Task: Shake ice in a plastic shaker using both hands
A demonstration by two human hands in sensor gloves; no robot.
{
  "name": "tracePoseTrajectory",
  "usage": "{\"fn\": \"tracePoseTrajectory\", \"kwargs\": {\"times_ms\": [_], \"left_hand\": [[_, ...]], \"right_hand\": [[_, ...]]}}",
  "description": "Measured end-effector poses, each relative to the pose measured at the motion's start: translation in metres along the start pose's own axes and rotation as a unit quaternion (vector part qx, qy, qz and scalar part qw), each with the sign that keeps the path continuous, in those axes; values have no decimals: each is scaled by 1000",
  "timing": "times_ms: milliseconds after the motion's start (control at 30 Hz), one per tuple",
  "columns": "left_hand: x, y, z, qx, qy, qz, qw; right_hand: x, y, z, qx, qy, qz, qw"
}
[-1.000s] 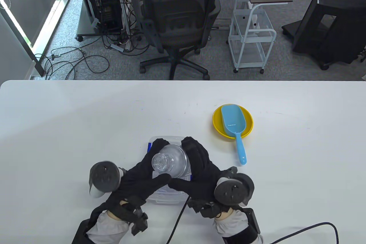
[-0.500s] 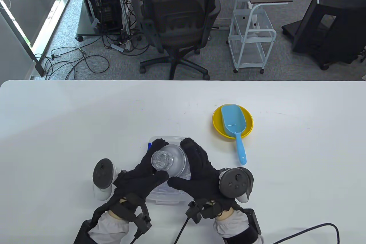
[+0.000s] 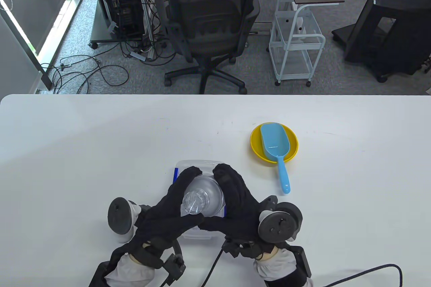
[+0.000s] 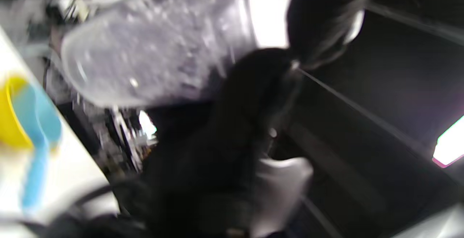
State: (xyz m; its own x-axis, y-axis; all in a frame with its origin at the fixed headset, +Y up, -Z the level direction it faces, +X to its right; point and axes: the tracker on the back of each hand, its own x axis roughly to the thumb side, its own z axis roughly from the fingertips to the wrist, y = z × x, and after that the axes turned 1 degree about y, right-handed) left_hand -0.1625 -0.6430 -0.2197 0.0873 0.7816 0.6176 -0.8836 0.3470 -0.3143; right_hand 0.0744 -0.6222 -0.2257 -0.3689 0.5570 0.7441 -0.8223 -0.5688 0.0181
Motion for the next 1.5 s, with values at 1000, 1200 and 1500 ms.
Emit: {"fn": "tracePoseTrajectory", "kwargs": {"times_ms": [1000,1200,1500], "left_hand": [[-11,99,60,66,164,-380,908],[-57,97,81,34,257,-366,894],[-64,97,86,17,286,-384,878]], "right_hand": [[-62,-50,2,-113,194,29,974],[-115,-31,-1,-90,330,43,939],[-153,5,0,-58,413,128,900]]}}
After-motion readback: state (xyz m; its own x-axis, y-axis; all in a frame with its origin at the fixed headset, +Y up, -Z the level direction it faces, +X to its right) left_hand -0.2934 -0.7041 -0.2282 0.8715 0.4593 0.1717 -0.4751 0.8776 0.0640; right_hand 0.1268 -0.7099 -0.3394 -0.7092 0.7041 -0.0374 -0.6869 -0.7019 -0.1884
